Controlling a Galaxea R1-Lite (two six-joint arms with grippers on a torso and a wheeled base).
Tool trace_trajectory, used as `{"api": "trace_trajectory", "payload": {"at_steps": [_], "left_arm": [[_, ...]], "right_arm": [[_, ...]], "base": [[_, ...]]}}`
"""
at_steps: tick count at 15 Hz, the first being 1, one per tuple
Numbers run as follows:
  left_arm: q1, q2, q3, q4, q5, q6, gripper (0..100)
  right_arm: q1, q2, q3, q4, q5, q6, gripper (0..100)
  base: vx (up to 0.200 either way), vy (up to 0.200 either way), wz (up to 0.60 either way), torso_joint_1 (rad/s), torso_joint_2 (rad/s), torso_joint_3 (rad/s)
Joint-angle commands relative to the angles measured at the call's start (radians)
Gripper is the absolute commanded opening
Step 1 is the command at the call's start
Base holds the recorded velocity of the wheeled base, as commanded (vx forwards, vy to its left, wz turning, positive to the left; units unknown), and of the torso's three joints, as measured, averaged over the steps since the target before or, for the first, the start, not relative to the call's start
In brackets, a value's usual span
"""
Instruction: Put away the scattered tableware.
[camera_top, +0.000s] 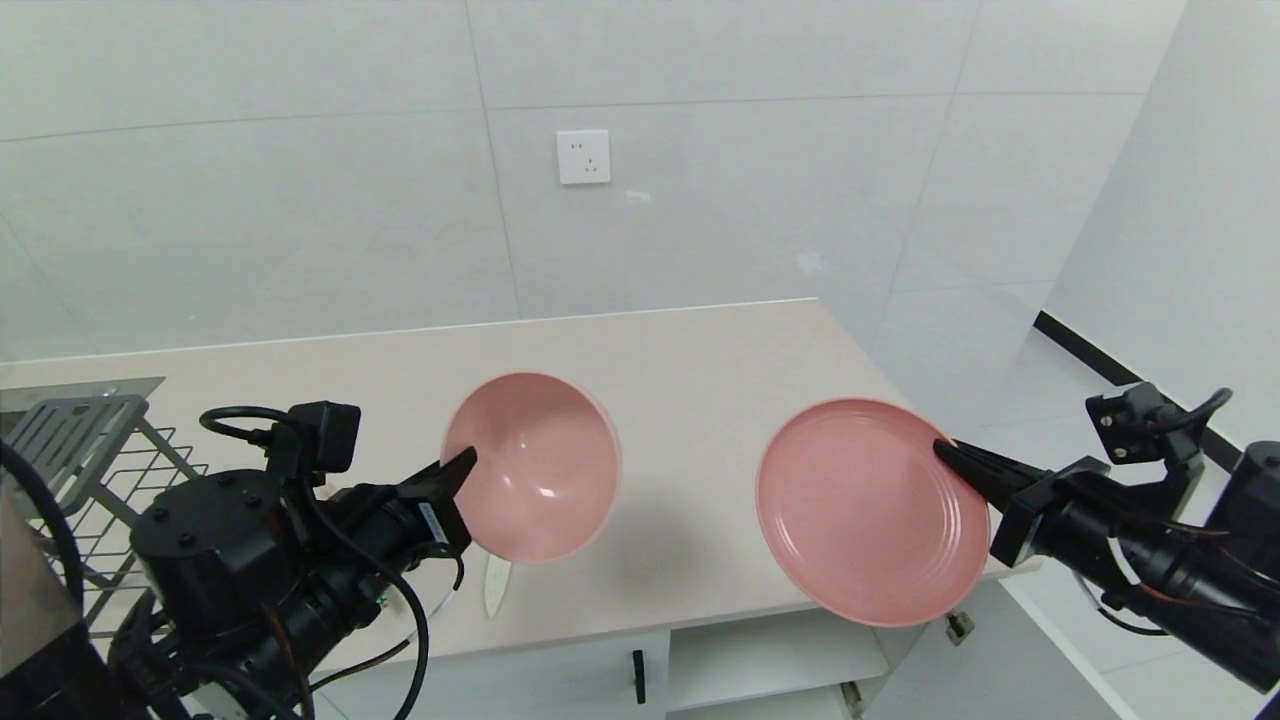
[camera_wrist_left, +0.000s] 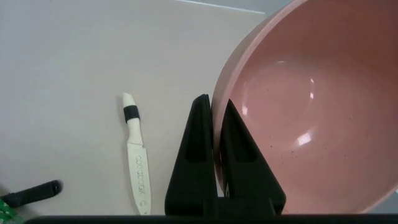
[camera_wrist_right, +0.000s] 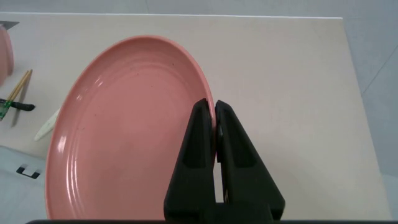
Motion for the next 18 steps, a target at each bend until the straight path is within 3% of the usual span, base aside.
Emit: {"api": "trace_trajectory", "payload": {"at_steps": [1,7,10,12,14,18], "left_arm": [[-0.040,0.014,0.011,-0.001,0.004,0.035,0],[-0.077,-0.015,0.028,-0.001,0.004,0.047,0],[-0.079,-0.017,0.028,-0.001,0.004,0.048,0],[-0.080,-0.015,0.028,-0.001,0.005,0.050,0],[-0.100,-0.015,0.043,-0.001,0.007,0.095,0],[-0.099,-0.014,0.053,-0.001,0.007,0.102,0]], "right_arm": [[-0.004,-0.003,-0.004,-0.001,-0.001,0.002,0],[-0.007,-0.001,-0.021,-0.001,-0.042,0.005,0],[-0.005,-0.003,-0.021,-0.001,-0.042,0.005,0],[-0.005,-0.001,-0.021,-0.001,-0.042,0.005,0],[-0.007,-0.001,-0.020,-0.001,-0.042,0.005,0],[-0.008,-0.001,-0.020,-0.001,-0.042,0.005,0]], "base": [[-0.200,0.000,0.00,0.002,0.00,-0.002],[-0.200,0.000,0.00,0.005,0.00,0.001],[0.000,0.000,0.00,0.000,0.00,0.000],[-0.200,0.000,0.00,-0.002,-0.01,0.012],[-0.200,0.000,0.00,0.029,0.01,-0.005],[-0.050,-0.050,0.00,-0.008,0.00,0.005]]}}
